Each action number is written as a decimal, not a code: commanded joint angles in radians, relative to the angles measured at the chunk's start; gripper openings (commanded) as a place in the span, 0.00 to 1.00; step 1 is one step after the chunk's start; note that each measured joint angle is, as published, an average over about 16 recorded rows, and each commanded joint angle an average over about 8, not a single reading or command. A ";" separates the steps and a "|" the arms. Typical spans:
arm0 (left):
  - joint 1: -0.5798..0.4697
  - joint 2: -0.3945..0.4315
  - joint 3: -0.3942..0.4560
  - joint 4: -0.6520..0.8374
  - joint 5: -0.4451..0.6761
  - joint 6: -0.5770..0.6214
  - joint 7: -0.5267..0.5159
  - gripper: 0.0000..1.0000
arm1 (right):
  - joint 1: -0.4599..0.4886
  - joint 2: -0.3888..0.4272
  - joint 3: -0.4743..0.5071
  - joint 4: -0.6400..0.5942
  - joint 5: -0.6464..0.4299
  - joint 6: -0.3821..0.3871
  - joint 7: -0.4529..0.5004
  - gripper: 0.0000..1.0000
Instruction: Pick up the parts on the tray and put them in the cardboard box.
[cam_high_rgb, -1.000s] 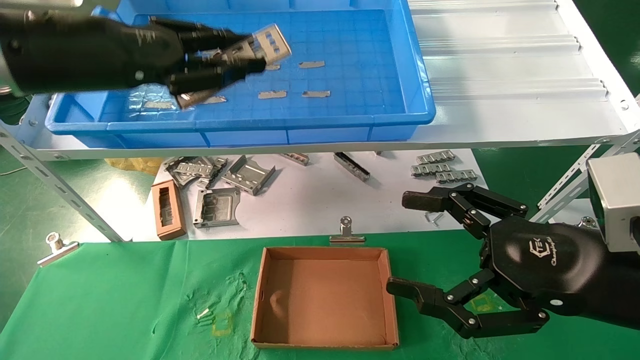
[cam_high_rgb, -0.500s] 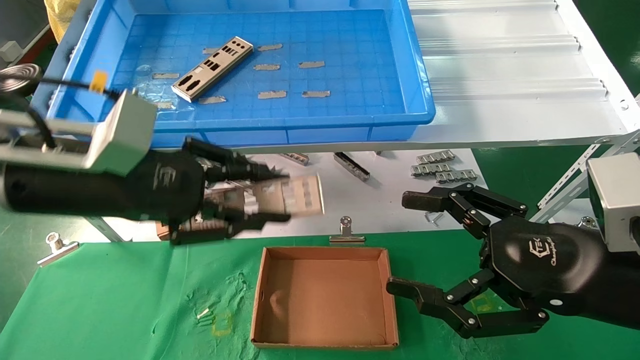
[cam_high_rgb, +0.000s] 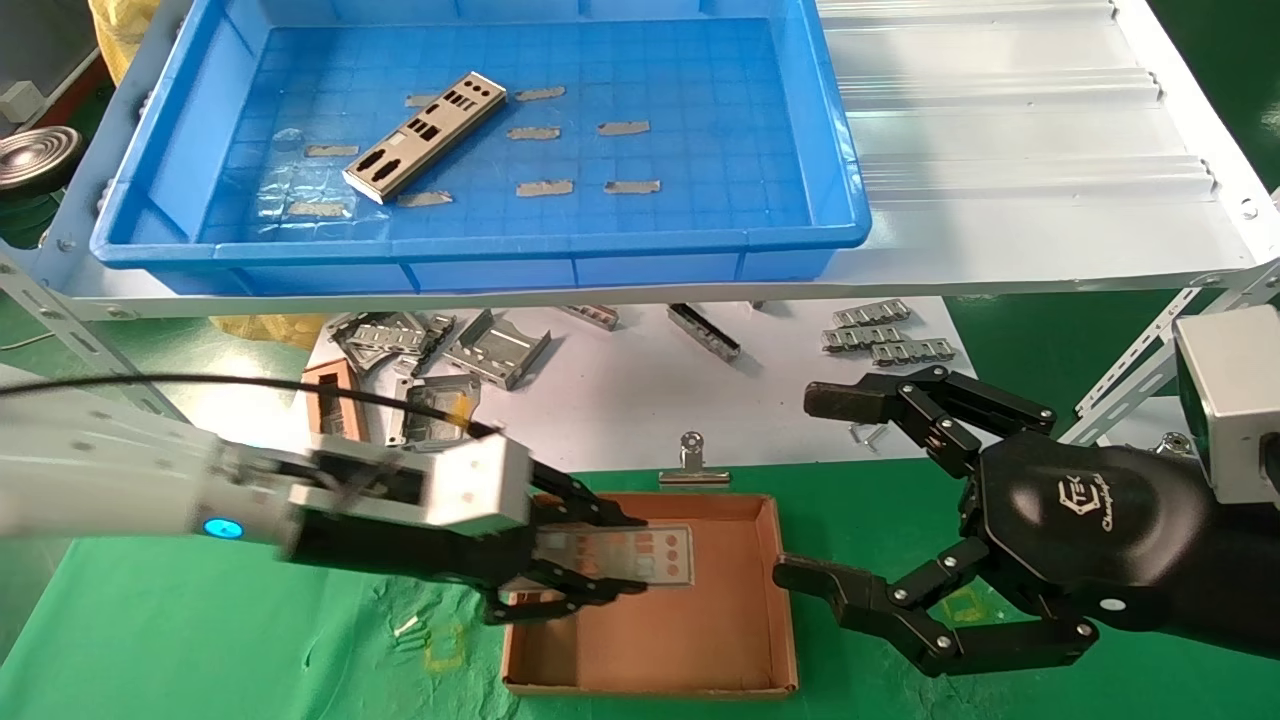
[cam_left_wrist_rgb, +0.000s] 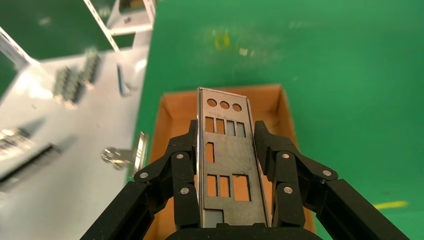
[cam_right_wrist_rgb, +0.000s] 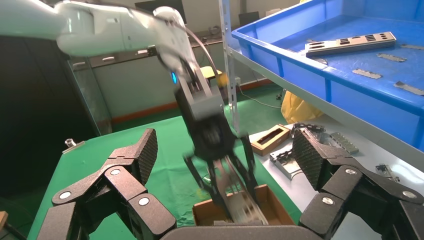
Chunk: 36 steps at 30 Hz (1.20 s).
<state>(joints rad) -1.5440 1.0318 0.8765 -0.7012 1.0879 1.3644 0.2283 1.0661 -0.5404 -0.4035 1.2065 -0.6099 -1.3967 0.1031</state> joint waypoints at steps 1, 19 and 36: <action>0.030 0.039 0.011 0.023 0.020 -0.046 0.022 0.00 | 0.000 0.000 0.000 0.000 0.000 0.000 0.000 1.00; 0.083 0.204 0.016 0.164 0.084 -0.256 0.240 1.00 | 0.000 0.000 0.000 0.000 0.000 0.000 0.000 1.00; 0.074 0.192 -0.011 0.234 0.024 -0.148 0.271 1.00 | 0.000 0.000 0.000 0.000 0.000 0.000 0.000 1.00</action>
<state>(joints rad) -1.4701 1.2213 0.8648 -0.4642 1.1059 1.2307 0.4843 1.0661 -0.5404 -0.4035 1.2065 -0.6099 -1.3967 0.1031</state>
